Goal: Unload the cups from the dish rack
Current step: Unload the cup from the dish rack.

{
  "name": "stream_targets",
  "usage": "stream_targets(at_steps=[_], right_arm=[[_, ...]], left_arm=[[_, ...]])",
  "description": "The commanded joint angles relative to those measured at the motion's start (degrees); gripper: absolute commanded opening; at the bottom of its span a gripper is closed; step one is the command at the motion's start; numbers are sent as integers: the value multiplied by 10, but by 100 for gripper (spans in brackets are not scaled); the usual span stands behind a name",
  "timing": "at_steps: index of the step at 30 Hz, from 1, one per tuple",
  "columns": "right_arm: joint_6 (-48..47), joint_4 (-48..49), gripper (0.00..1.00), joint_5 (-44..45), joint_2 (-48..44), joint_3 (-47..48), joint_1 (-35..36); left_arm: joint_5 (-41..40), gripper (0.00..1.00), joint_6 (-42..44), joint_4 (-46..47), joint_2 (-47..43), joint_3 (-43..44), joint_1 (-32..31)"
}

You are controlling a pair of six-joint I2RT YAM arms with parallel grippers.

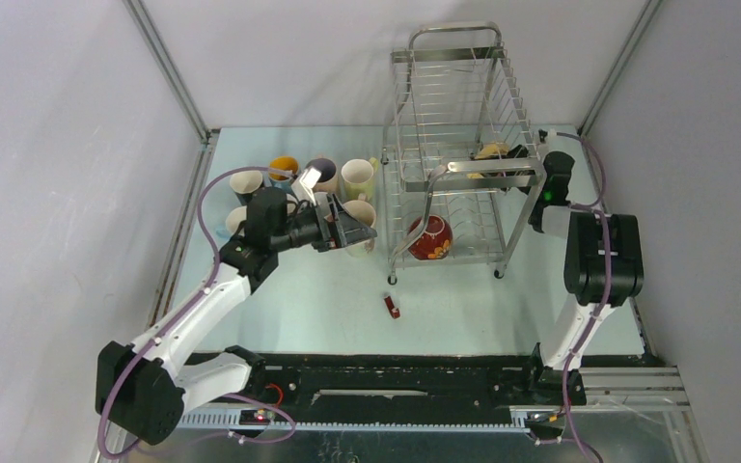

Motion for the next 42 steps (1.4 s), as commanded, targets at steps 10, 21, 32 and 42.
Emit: stream_targets(at_steps=[10,21,32,42], right_arm=[[14,31,0,29,-111,-23,-40],[-7,-46,0,51,-178,-36,-95],[-12,-133,0,89,-275,-23,-140],[-21,-220,0,116,-359,42,-166]], left_arm=[[4,100,8,18,-27,-9,-5],[8,100,6,19,-26,-4,-5],[12,100,8,19,-31,1,-5],[15,100,6,19,-39,27,-5]])
